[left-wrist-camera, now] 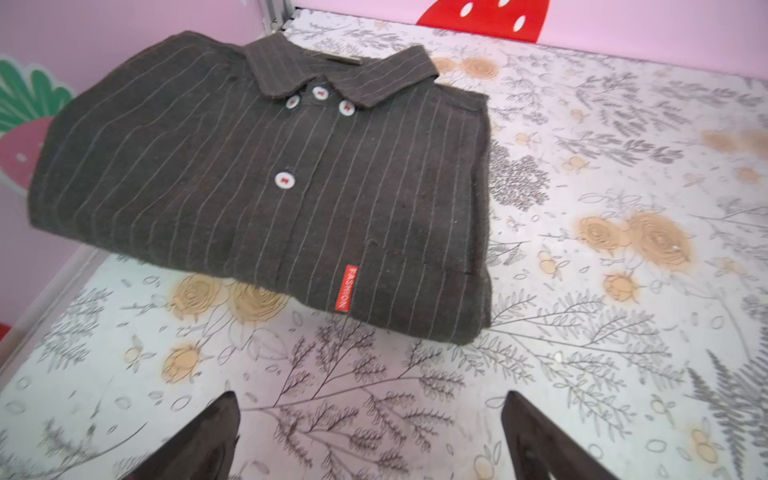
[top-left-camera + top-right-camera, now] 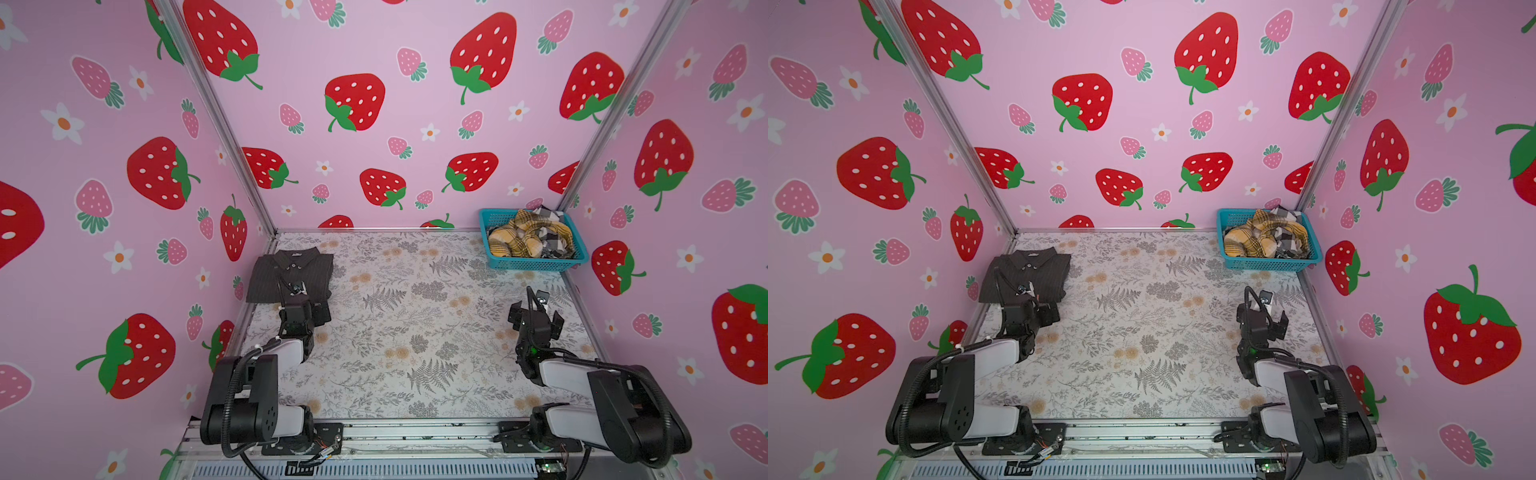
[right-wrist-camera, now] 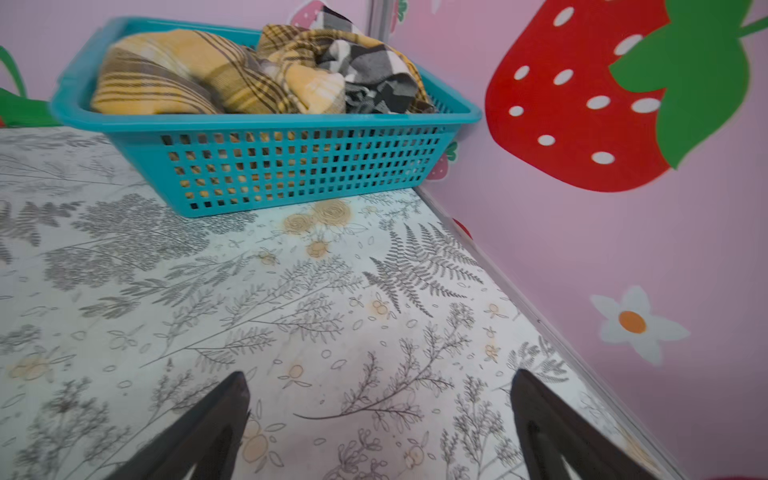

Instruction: Fold and stack the long sleeve shirts

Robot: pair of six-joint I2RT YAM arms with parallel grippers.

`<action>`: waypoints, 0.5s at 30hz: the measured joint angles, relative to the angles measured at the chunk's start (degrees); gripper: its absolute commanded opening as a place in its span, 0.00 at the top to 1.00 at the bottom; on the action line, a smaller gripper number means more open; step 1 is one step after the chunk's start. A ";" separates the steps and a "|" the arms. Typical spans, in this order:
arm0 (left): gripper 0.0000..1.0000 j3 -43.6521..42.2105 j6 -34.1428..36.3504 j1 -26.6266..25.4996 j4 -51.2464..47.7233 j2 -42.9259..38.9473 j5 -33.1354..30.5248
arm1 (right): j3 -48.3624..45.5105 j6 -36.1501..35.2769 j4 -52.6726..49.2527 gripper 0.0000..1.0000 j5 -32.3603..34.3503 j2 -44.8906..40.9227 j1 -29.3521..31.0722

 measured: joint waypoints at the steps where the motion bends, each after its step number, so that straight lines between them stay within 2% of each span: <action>1: 0.01 0.48 -0.11 0.37 1.36 0.76 1.44 | -0.09 -1.20 2.95 0.00 -1.73 1.57 -0.35; 6: 0.01 0.07 0.48 1.14 10.93 5.22 6.62 | -0.15 -4.98 17.94 0.00 -12.31 13.99 -3.65; 11: 0.01 -0.35 1.77 -0.76 13.81 8.37 8.79 | 1.79 -5.42 18.08 0.00 -18.62 14.71 -6.23; 15: 0.01 -0.31 2.40 -1.36 14.10 8.46 8.24 | 2.82 -5.25 18.51 0.00 -20.85 14.67 -7.21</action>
